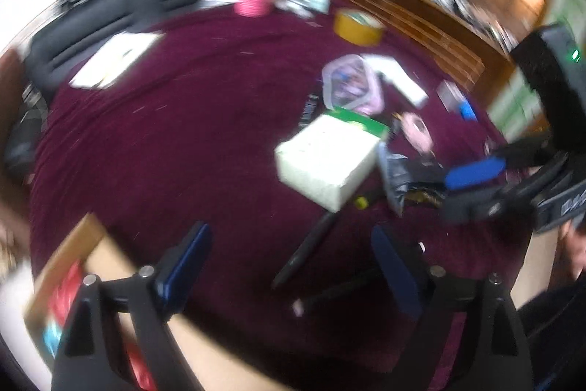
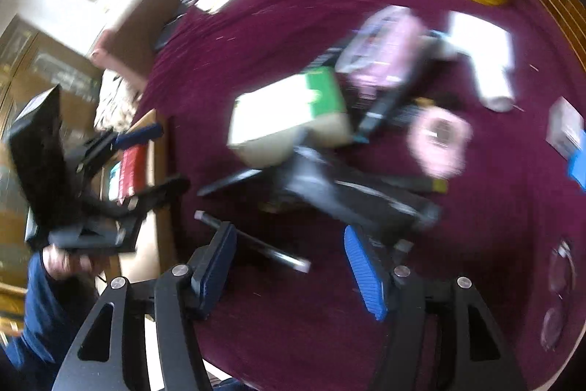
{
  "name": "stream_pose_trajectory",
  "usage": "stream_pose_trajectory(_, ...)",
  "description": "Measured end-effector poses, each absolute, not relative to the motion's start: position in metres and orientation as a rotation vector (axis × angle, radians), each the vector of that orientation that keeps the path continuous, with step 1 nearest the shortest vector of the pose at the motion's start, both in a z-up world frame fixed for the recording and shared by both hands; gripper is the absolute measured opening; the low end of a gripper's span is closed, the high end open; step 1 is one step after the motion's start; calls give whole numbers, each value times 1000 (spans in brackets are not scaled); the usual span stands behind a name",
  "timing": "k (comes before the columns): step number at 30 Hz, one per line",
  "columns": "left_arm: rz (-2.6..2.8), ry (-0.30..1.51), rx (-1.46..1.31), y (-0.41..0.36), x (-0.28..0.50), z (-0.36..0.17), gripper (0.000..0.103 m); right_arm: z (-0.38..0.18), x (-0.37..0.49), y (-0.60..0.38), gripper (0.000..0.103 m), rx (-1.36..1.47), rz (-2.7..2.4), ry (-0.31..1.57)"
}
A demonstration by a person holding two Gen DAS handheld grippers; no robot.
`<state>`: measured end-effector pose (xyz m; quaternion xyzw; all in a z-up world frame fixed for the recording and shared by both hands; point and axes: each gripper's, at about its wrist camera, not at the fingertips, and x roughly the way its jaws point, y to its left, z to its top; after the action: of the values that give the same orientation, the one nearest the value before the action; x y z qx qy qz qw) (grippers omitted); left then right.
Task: Organize objects
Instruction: 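Grasp the green-and-white medicine box with the left tool while the right tool grasps the pink pencil case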
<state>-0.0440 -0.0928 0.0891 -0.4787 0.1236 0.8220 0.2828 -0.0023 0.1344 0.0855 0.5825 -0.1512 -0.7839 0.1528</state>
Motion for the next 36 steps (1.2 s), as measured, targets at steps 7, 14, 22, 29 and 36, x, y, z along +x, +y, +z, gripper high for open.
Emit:
stream_pose_trajectory(7,1942,579,-1308,-34,-87,66,88,79,17,207,67,1717,-2310,-526)
stream_pose_trajectory(14,1825,777,-1362,-1,-114,37,89,68,28,251,68,1764,-2333,-615)
stream_pose_trajectory(22,1860,574,-1522,0,-133,11,96,72,4,251,68,1760,-2312,-629)
stream_pose_trajectory(29,2174,371,-1525,-29,-92,31,83,96,-61,234,75,1691,-2327,-662)
stream_pose_trajectory(36,2388,102,-1422,-56,-36,69,83,88,-153,210,77,1727,-2327,-697)
